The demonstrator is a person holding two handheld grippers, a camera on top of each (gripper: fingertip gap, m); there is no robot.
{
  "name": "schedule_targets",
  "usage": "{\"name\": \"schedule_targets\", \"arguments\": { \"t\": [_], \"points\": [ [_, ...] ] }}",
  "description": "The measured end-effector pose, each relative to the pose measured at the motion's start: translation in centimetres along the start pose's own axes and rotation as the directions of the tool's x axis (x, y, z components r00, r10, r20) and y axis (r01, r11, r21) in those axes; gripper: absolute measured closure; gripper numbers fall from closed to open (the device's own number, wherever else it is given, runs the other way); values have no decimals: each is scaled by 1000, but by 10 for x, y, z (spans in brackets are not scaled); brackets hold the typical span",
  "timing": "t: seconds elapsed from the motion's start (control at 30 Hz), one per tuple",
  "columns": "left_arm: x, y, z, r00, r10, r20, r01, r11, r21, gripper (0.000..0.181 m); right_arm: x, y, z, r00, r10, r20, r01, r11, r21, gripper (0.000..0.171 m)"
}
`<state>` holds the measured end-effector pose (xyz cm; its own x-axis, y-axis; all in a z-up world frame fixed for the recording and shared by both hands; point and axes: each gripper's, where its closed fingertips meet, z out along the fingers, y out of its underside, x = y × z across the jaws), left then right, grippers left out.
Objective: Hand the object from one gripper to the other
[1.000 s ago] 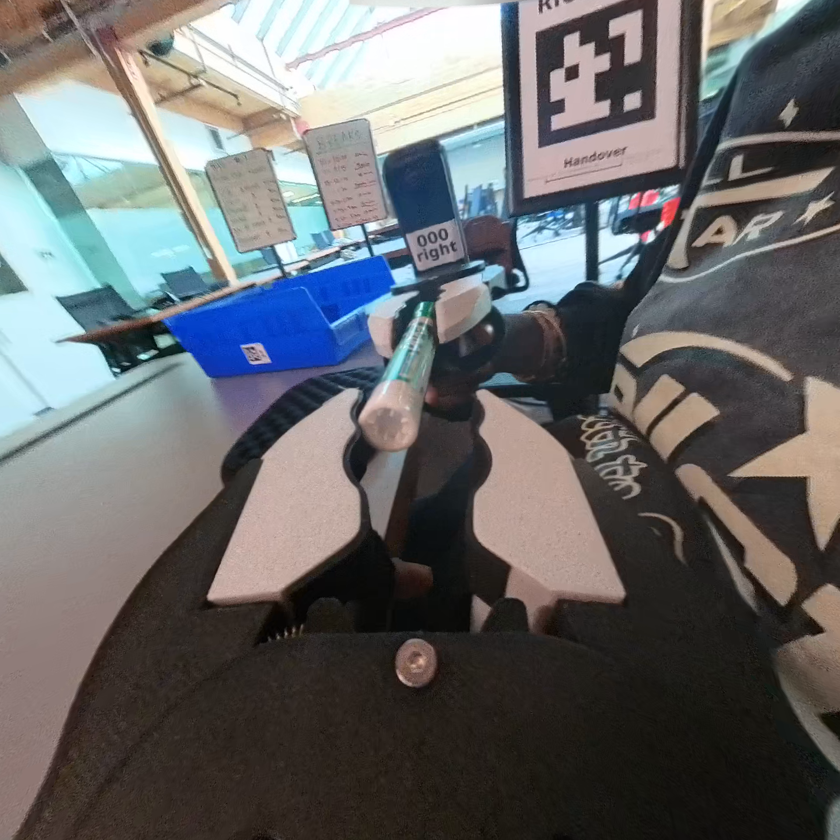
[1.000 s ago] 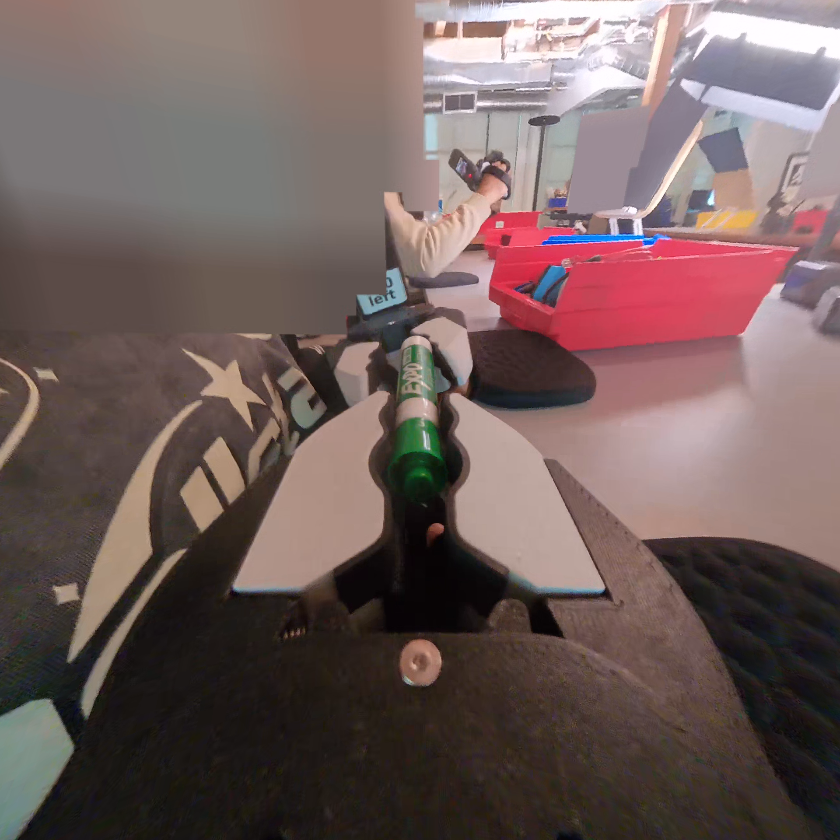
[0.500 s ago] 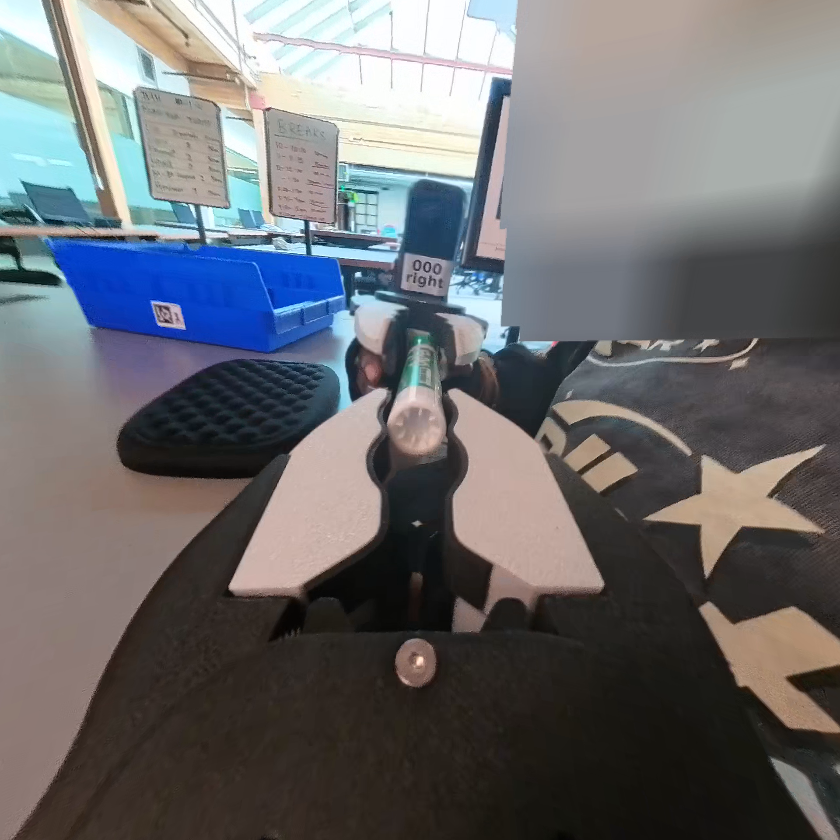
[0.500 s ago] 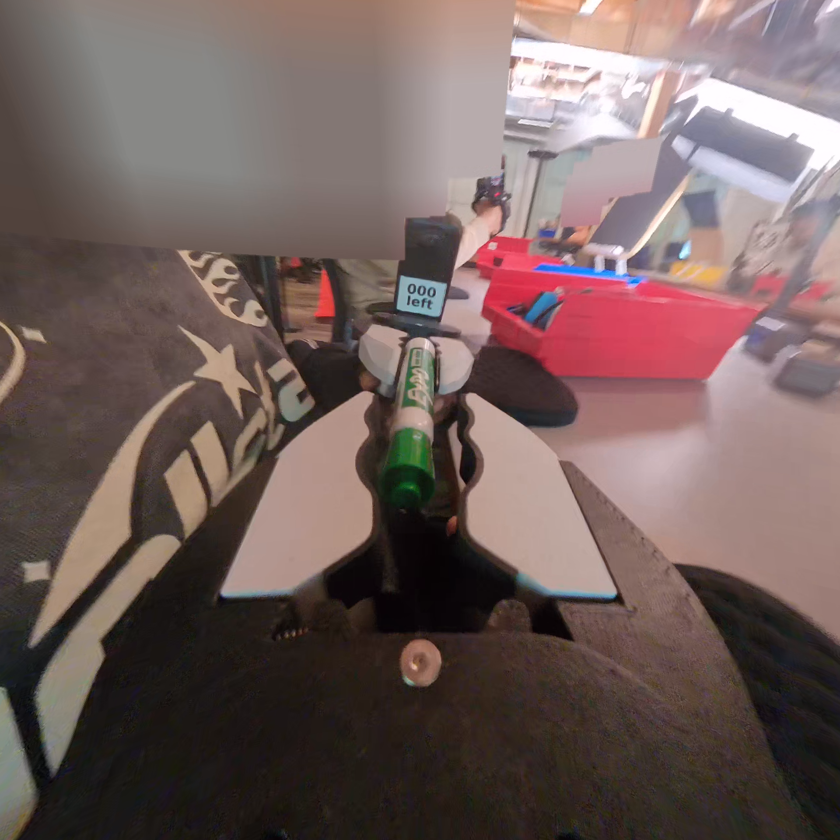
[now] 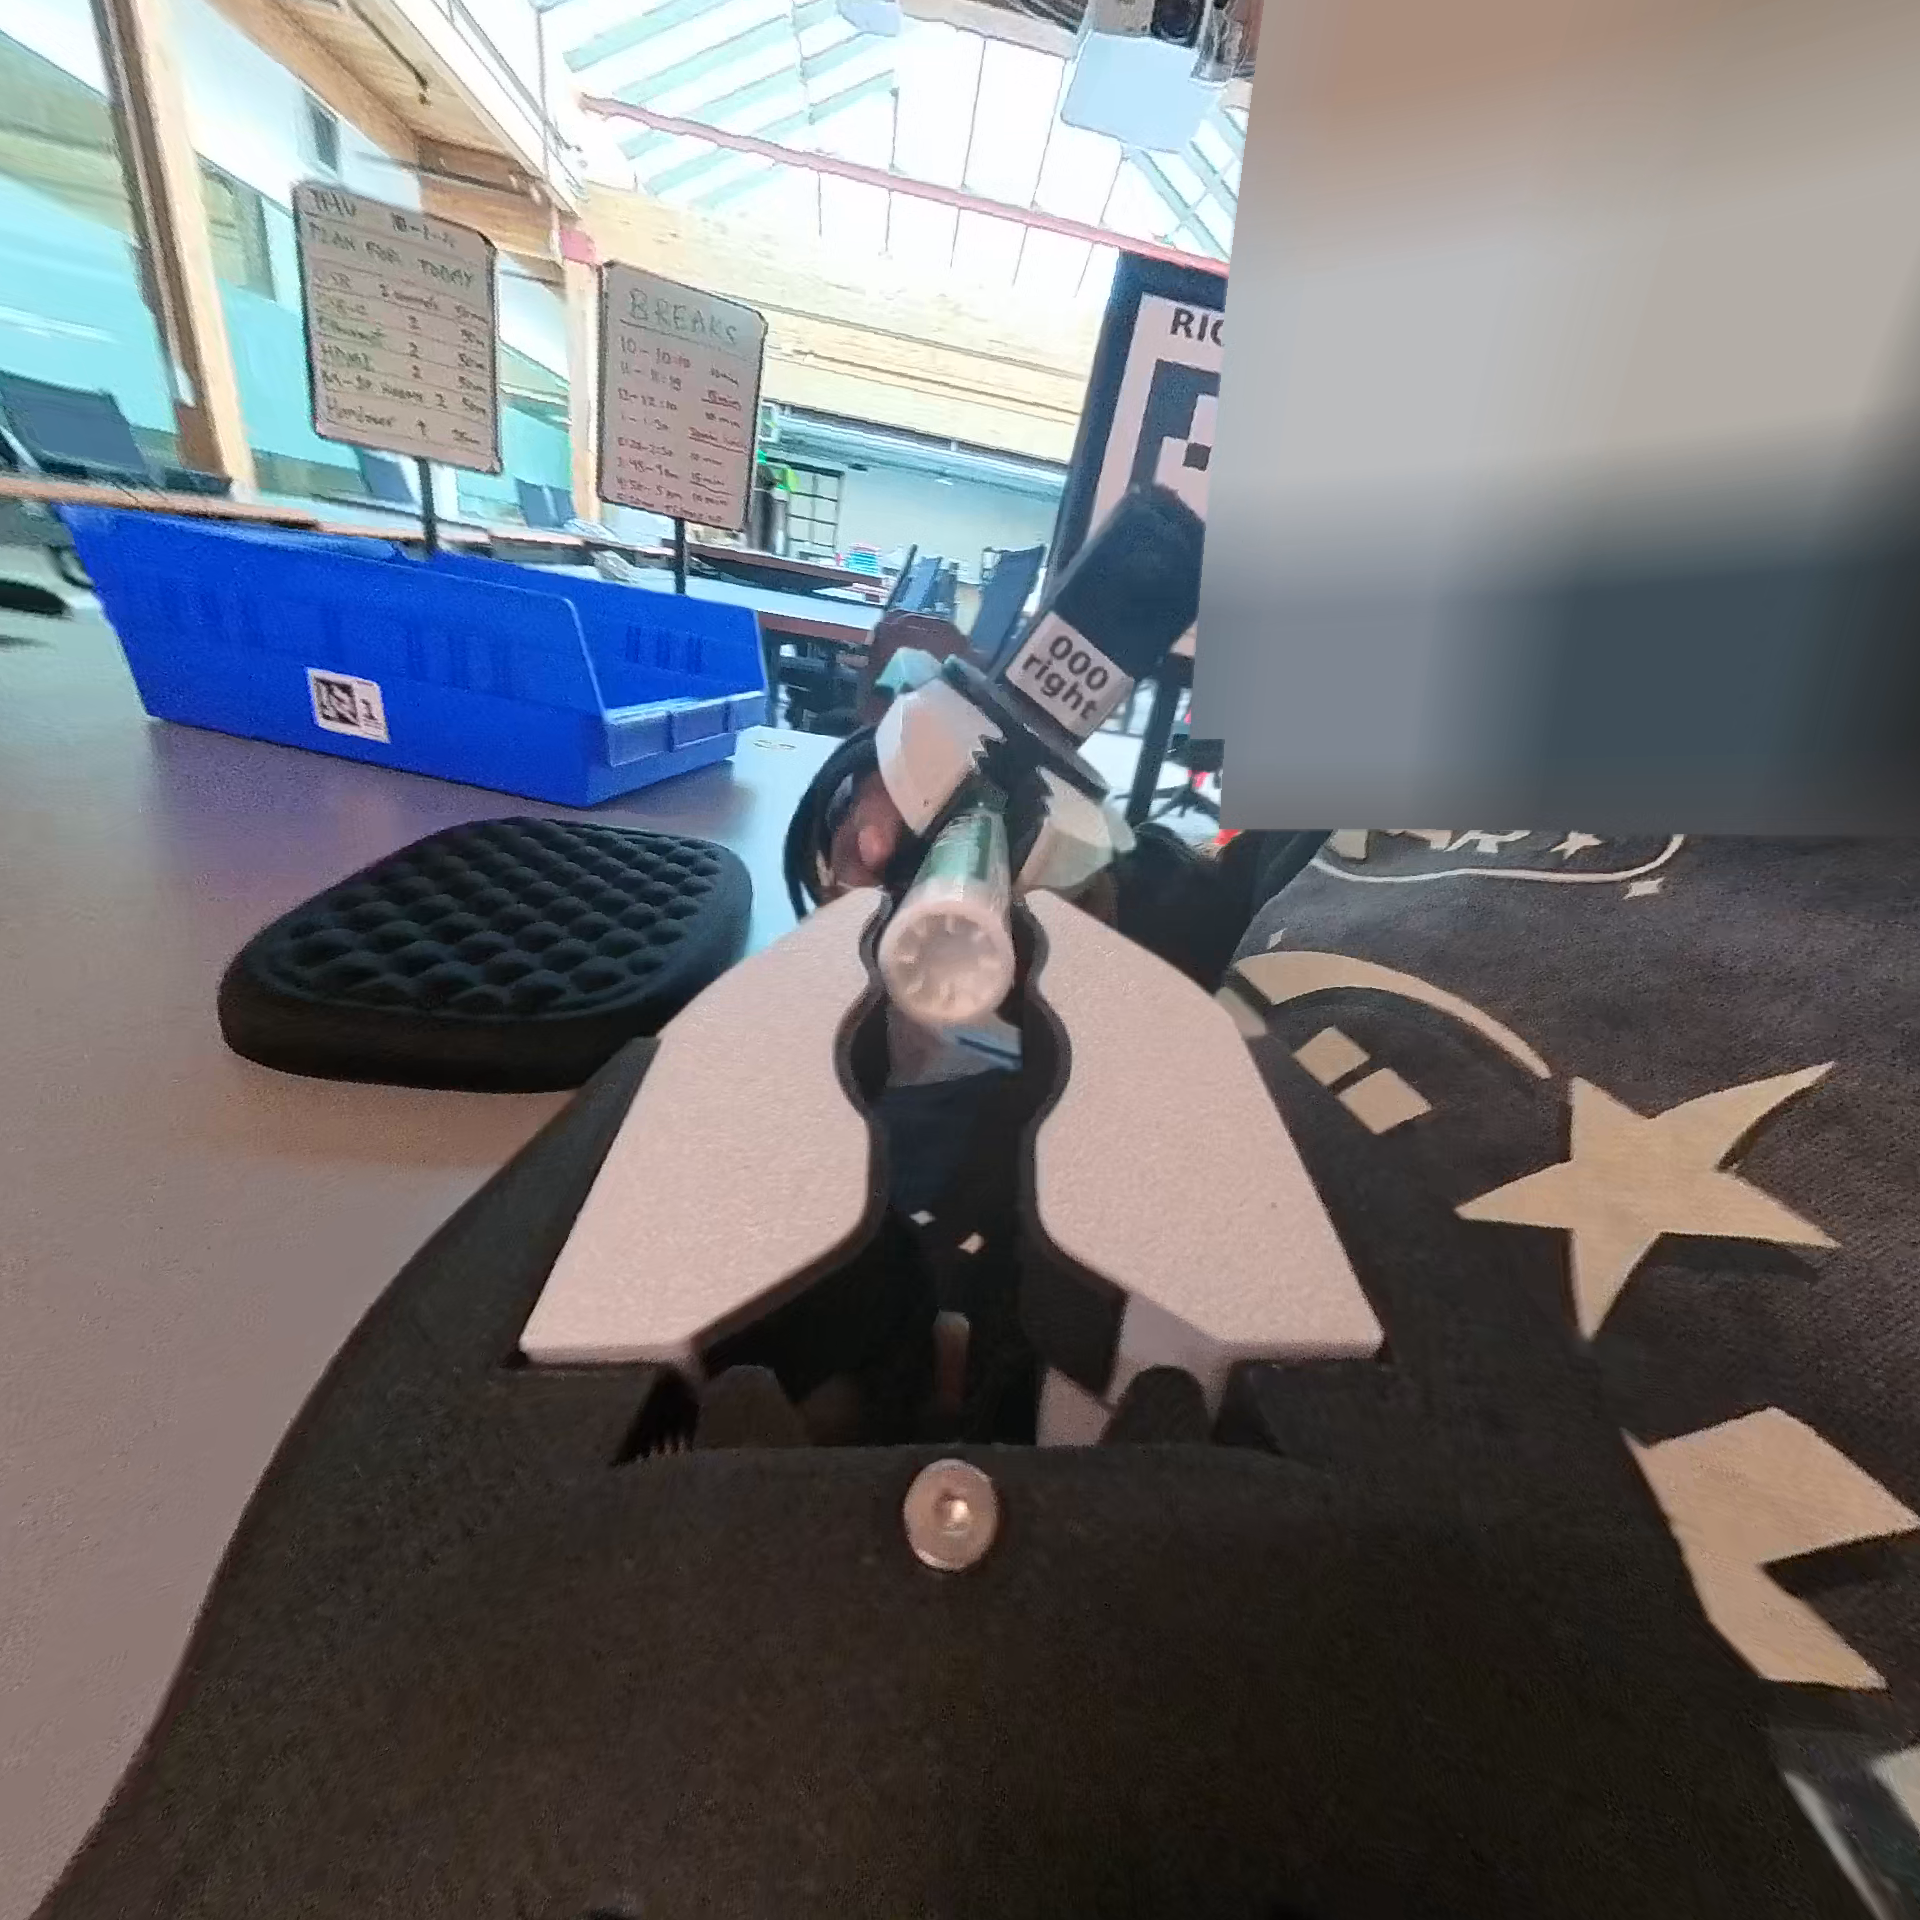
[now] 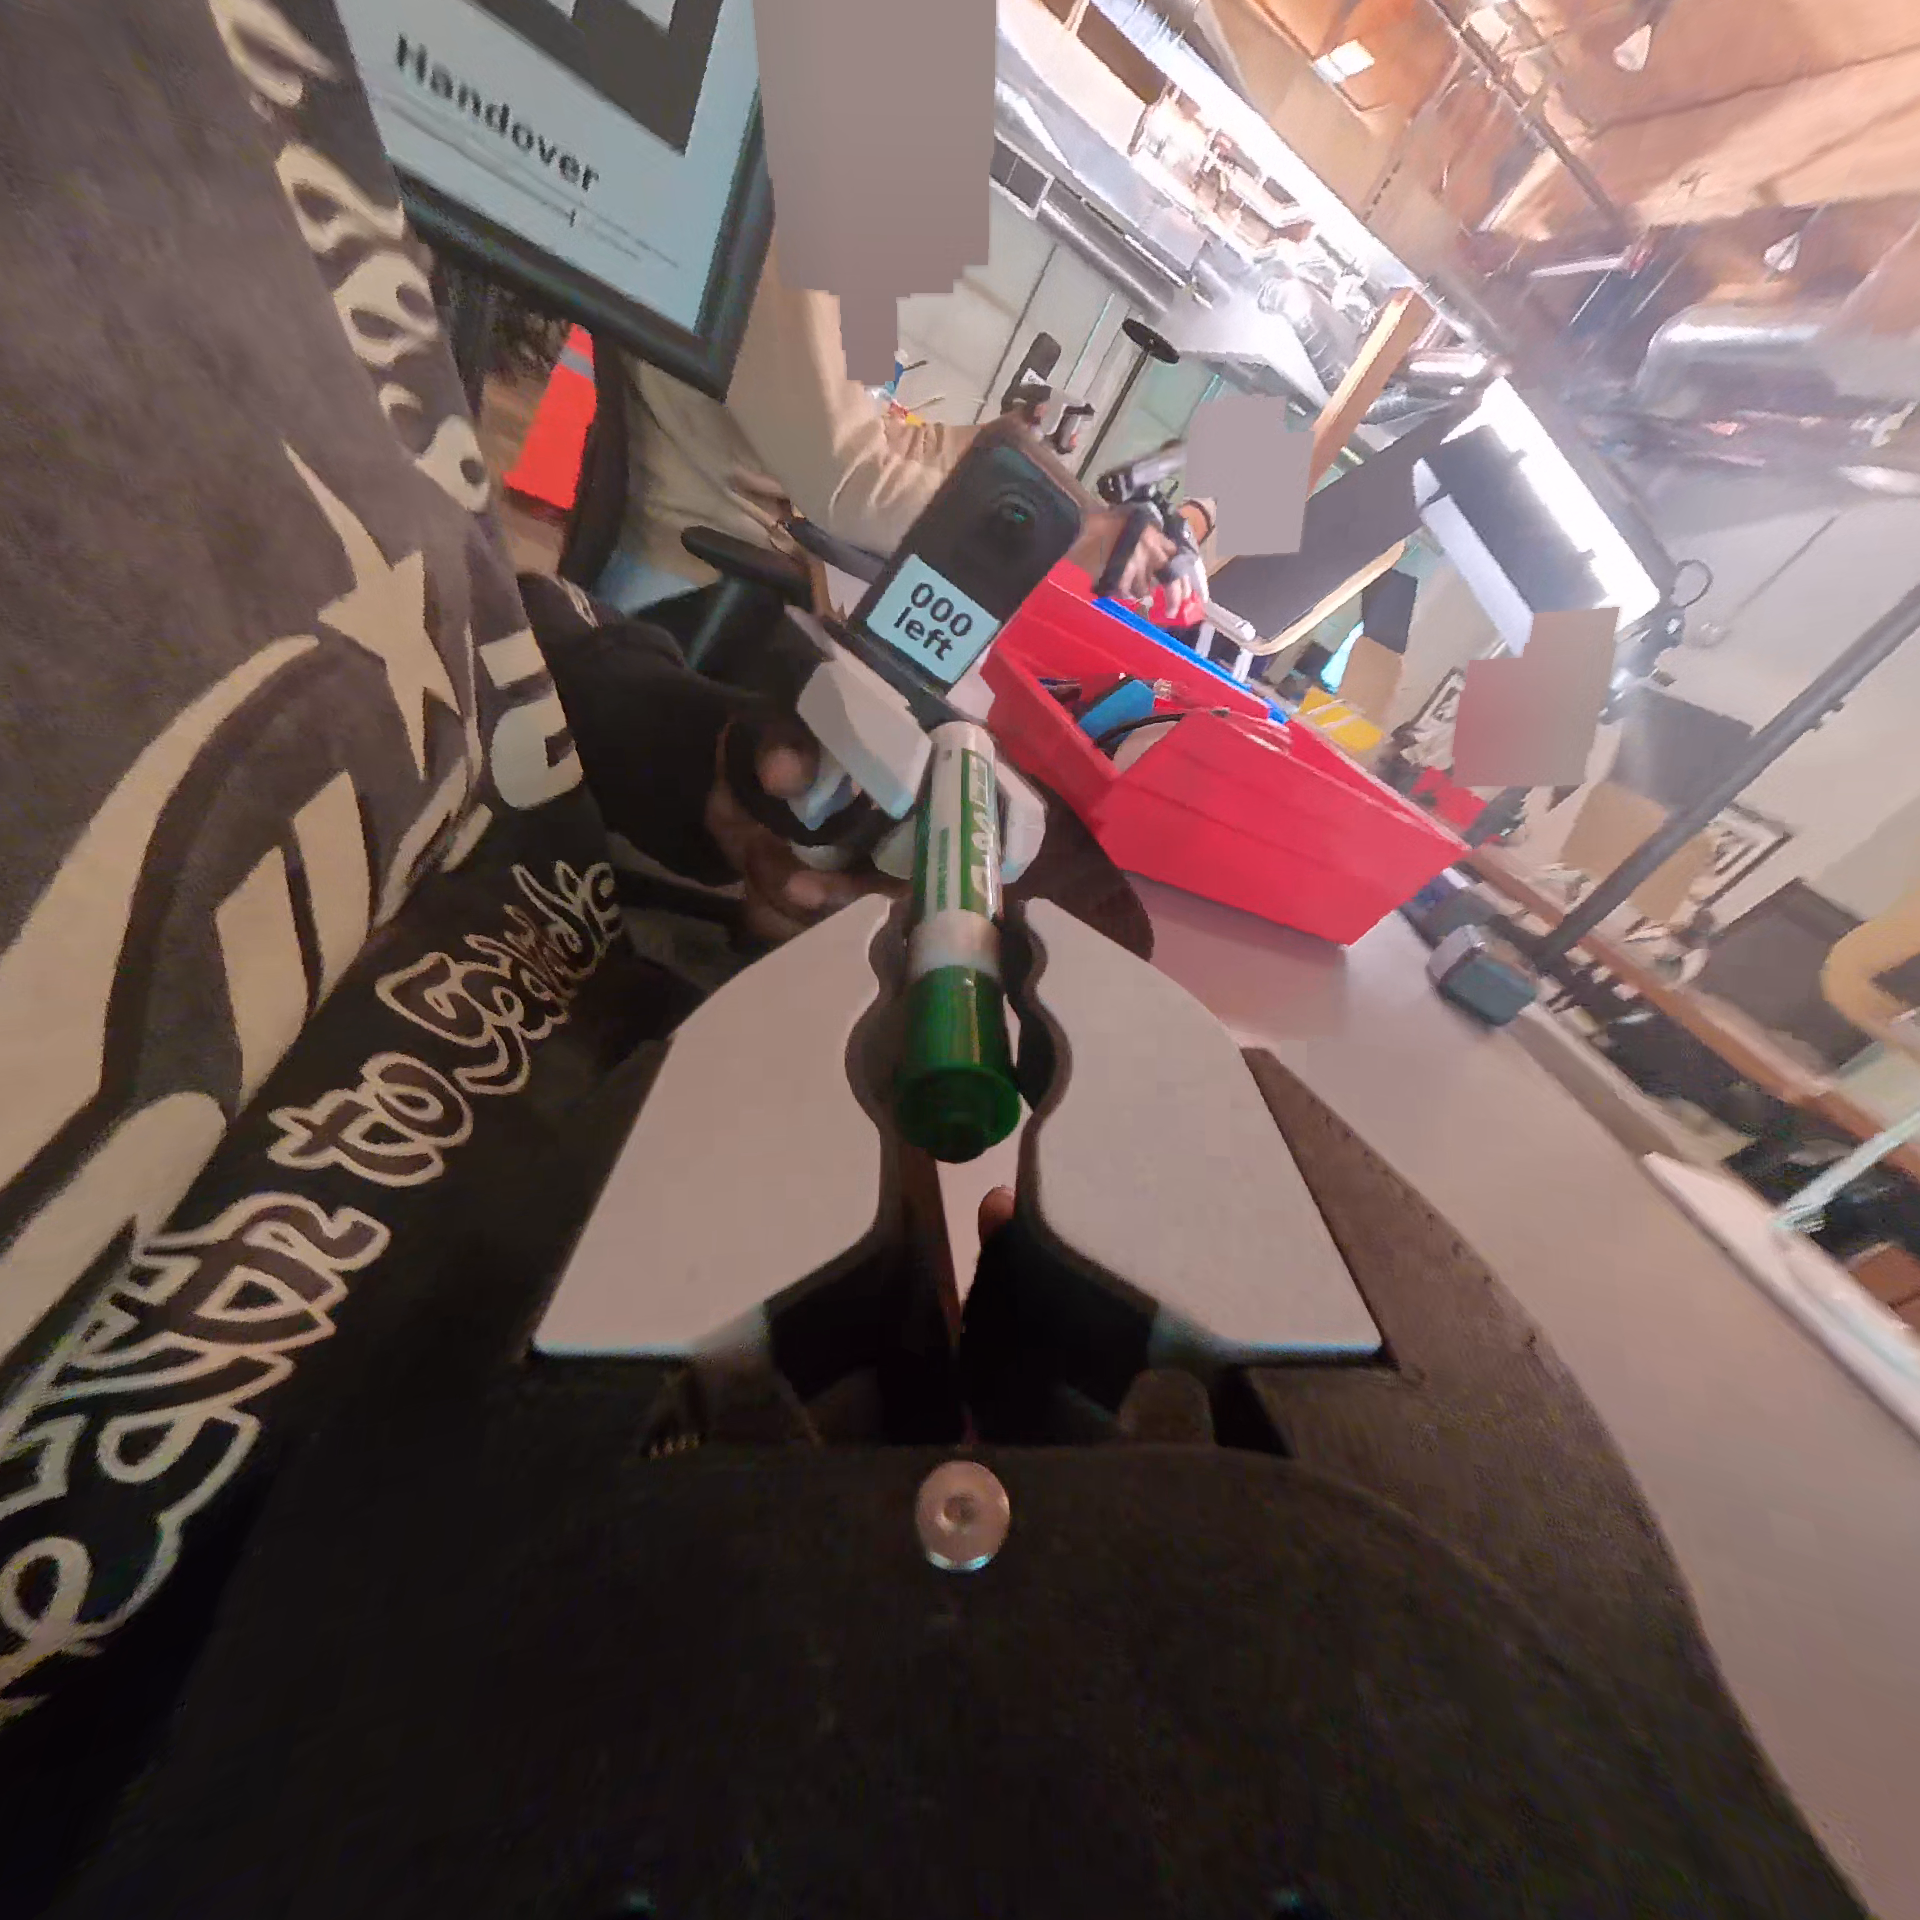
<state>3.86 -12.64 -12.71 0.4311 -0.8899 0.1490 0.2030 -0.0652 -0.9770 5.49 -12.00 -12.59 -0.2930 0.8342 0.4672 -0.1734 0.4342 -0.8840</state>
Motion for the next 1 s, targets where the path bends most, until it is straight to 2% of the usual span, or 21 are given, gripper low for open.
{"name": "schedule_targets", "arguments": {
  "t": [0.03,0.13,0.23,0.33,0.5,0.63,0.73,0.77,0.83,0.93,1.0],
  "points": [
    [-1,0,0,998,55,23,-55,998,-1,153,1,0,0,997,70,15,-70,997,11,152],
    [-3,-2,0,961,255,109,-255,967,-19,133,2,3,1,925,363,111,-367,930,14,152],
    [-2,-4,0,937,324,133,-324,946,-27,133,4,4,1,828,535,168,-545,838,16,152],
    [-1,-2,0,949,296,110,-295,955,-30,138,6,2,-1,801,569,187,-584,811,35,152],
    [-1,-1,1,944,309,118,-306,951,-36,153,2,5,0,813,552,186,-563,826,6,152],
    [2,0,0,962,261,77,-259,965,-35,161,-1,4,0,817,541,201,-553,833,2,153],
    [2,-4,1,986,158,58,-158,987,-1,161,-1,0,0,864,469,183,-483,875,41,152],
    [3,-6,1,994,103,42,-104,994,20,161,0,-3,-1,893,420,161,-435,897,72,146],
    [4,-10,0,1000,6,10,-7,998,63,161,3,-6,-2,949,302,88,-311,944,107,133],
    [3,-15,-1,996,-83,-24,85,990,113,162,1,-6,-2,999,49,-9,-48,996,76,131],
    [3,-18,-2,993,-113,-40,118,983,140,161,-1,-7,0,998,-46,-49,49,997,58,131]
  ]
}}
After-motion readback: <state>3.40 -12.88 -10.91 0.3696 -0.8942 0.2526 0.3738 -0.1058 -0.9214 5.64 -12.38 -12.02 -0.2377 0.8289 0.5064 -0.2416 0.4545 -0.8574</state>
